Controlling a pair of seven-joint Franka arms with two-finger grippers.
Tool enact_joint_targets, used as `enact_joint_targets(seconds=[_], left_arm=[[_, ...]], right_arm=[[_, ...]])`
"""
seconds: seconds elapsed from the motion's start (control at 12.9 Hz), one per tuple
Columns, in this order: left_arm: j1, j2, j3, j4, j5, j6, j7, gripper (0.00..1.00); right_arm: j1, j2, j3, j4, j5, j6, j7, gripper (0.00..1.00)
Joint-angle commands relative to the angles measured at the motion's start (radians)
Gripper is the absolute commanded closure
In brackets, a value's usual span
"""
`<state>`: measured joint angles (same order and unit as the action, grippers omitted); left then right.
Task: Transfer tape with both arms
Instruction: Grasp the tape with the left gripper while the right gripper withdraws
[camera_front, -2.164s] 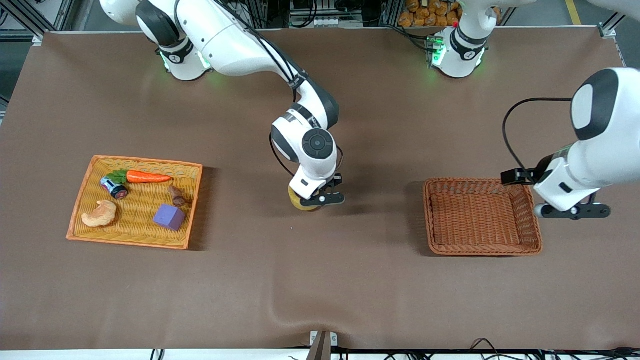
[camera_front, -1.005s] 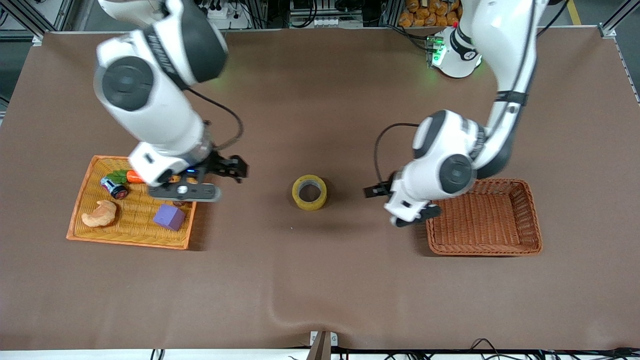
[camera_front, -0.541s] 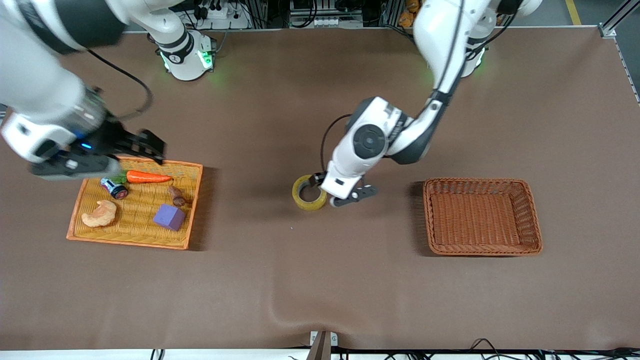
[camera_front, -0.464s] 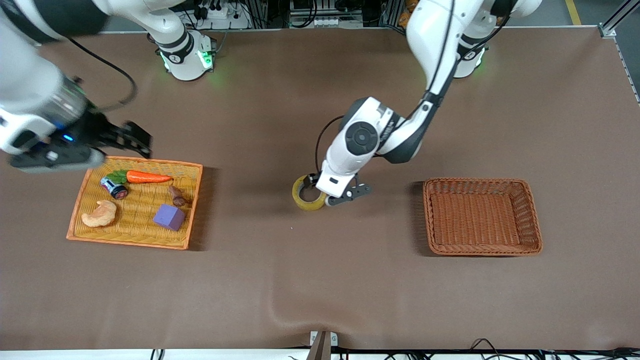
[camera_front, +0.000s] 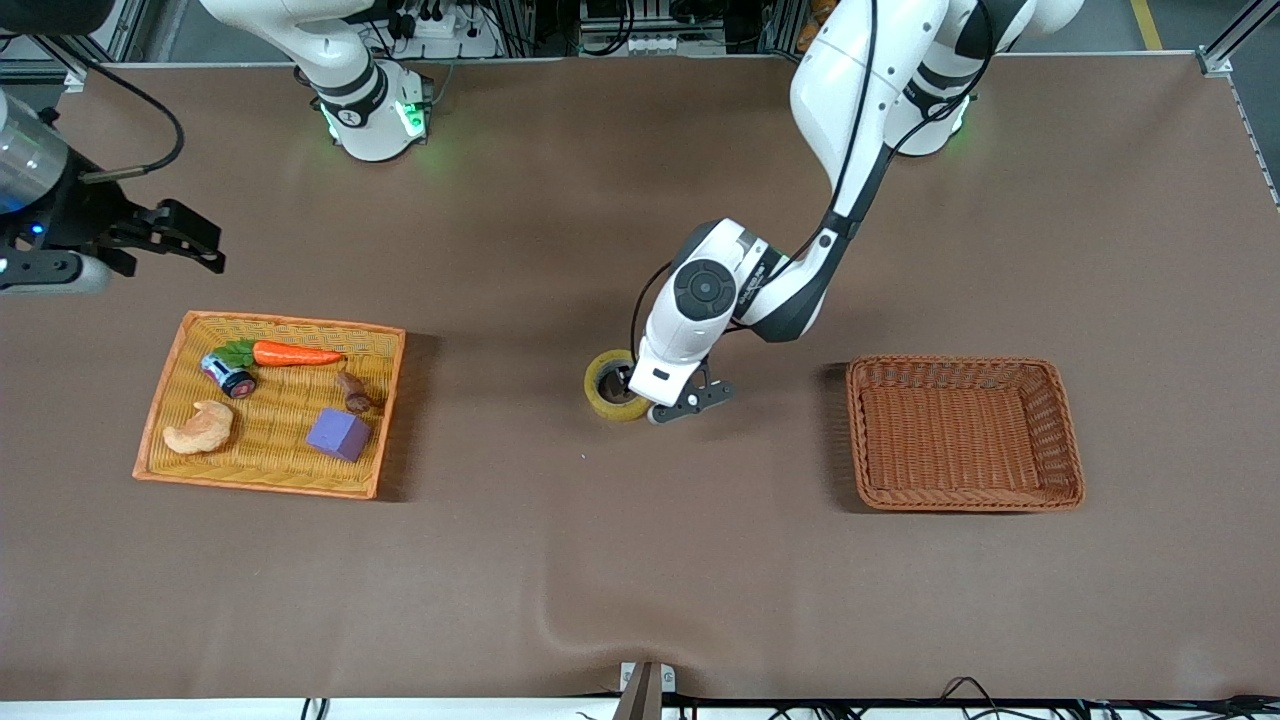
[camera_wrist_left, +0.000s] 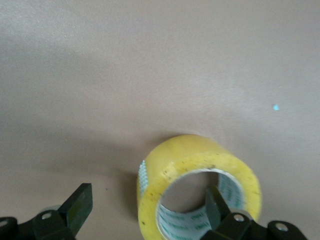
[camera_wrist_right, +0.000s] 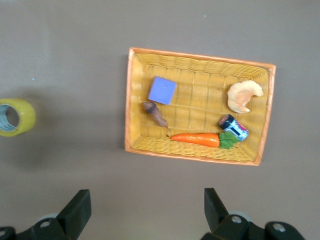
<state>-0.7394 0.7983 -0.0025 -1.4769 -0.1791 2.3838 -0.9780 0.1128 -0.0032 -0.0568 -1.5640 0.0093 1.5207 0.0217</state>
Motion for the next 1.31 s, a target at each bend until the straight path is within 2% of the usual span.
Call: enact_joint_targets(seconds=[0.0,0.08,0.23,0.46,0.7,1.08,1.24], left_arm=[[-0.023,0.022,0.010,0.012,0.038,0.014,-0.024,0.00],[-0.034,0.036,0.012,0.012,0.041,0.021,-0.036,0.00],[-0.034,0.048,0.012,0.012,0.043,0.083,-0.108,1.00],[-0.032,0.044,0.013,0.009,0.127,0.089,-0.120,1.00],[-0.018,0.006,0.013,0.001,0.139,0.072,-0.120,1.00],[0.096,-0.180,0.012,0.000,0.141,-0.144,-0.108,1.00],[0.164,-0.253,0.012,0.000,0.142,-0.285,-0.090,1.00]], right_arm=[[-0.100,-0.069,0.023,-0.062,0.004,0.018,-0.156,0.00],[-0.117,-0.072,0.022,-0.071,0.005,0.007,-0.164,0.00],[-0.153,-0.064,0.022,-0.054,0.029,-0.007,-0.143,0.00],[-0.162,-0.060,0.015,-0.021,0.032,-0.074,-0.103,0.00],[-0.157,-0.067,0.015,-0.018,0.023,-0.079,-0.094,0.00],[-0.166,-0.057,0.017,0.022,0.011,-0.079,-0.060,0.00],[-0.168,-0.057,0.017,0.033,0.011,-0.079,-0.060,0.00]])
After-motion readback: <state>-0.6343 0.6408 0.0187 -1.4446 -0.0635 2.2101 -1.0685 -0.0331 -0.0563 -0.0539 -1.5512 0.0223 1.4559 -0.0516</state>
